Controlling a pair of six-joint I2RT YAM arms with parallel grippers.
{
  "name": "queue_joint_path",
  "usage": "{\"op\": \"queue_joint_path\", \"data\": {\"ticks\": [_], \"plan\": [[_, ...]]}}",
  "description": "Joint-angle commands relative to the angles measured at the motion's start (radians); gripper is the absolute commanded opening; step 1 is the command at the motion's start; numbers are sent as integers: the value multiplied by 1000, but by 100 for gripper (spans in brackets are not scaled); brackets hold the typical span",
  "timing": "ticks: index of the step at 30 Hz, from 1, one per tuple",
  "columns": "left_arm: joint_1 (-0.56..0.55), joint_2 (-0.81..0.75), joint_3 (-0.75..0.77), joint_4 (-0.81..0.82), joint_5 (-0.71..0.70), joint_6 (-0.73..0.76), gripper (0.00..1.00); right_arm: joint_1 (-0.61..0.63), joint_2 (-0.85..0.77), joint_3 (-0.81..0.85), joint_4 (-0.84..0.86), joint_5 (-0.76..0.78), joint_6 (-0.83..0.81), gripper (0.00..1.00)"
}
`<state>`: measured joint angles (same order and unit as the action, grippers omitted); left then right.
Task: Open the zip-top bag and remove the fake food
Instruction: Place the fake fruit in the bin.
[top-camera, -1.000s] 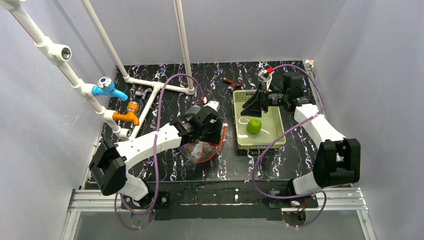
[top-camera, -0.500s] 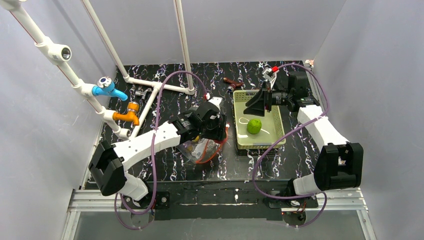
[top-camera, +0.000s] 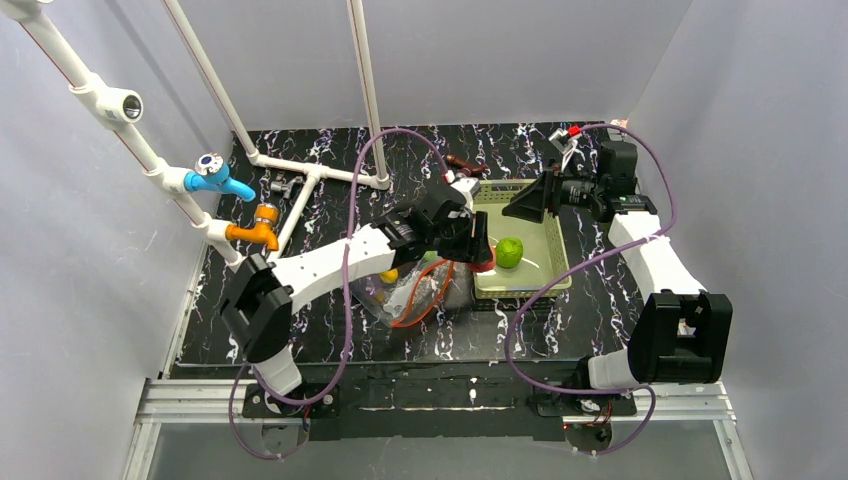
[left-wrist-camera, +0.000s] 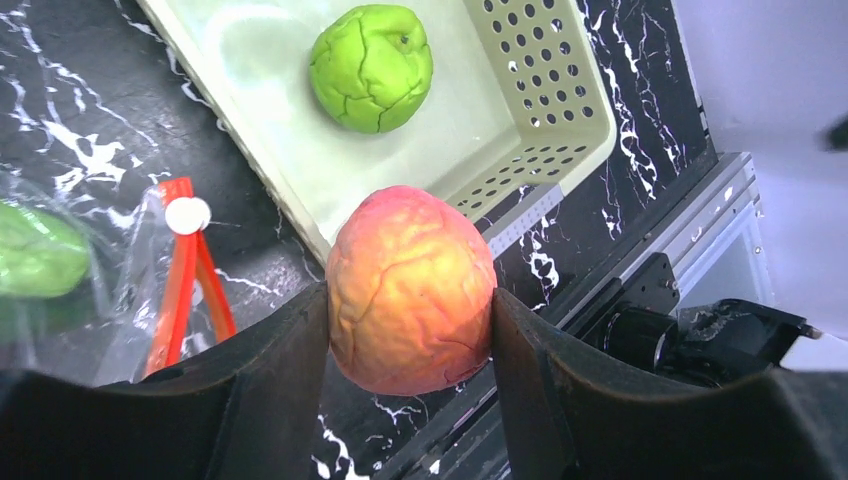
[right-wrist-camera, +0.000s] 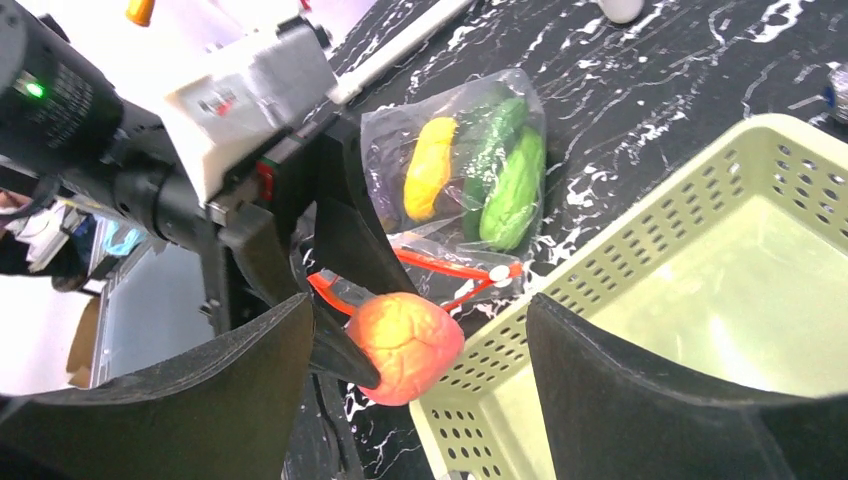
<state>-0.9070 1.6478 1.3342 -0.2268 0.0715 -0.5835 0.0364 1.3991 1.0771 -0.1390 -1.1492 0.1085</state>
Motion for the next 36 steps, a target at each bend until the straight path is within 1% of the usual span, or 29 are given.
{"op": "queue_joint_path", "data": {"ticks": [1,6,9,13,19,20,24,25,29,31,32,33,34,35,36], "plan": [[3,59,51,48,58,-19,0,-26,-32,4,21,-37,25,84],[3,134,87,68,82,-40,0,-26,-23,3,22,-32,25,84],[3,171,99,73,86,-49,2,-26,-23,2,21,-32,25,84],[3,192,105,72,88,-57,19,-27,-22,1,21,-32,25,84],[3,178,89,69,77,-57,45,-27,-18,0,21,-32,25,84],[3,173,87,67,77,-57,50,-48,-18,0,20,-32,25,84],[3,143,68,69,76,-52,63,-59,-34,-9,19,-32,25,84],[2,134,62,70,75,-50,68,-60,-41,-16,31,-32,25,84],[3,86,24,85,73,-38,82,-69,-50,-30,61,-32,25,84],[3,62,11,93,76,-31,87,-73,-51,-31,64,-32,25,84],[3,53,4,95,79,-27,88,-74,-51,-32,66,-32,25,84],[5,45,0,98,84,-23,88,-75,-51,-32,68,261,25,84],[5,36,-2,98,92,-16,89,-74,-50,-34,71,0,25,84],[4,25,-5,96,95,-8,89,-75,-52,-34,72,-35,25,84],[4,14,-10,90,97,1,89,-76,-54,-35,75,-36,25,84]]}}
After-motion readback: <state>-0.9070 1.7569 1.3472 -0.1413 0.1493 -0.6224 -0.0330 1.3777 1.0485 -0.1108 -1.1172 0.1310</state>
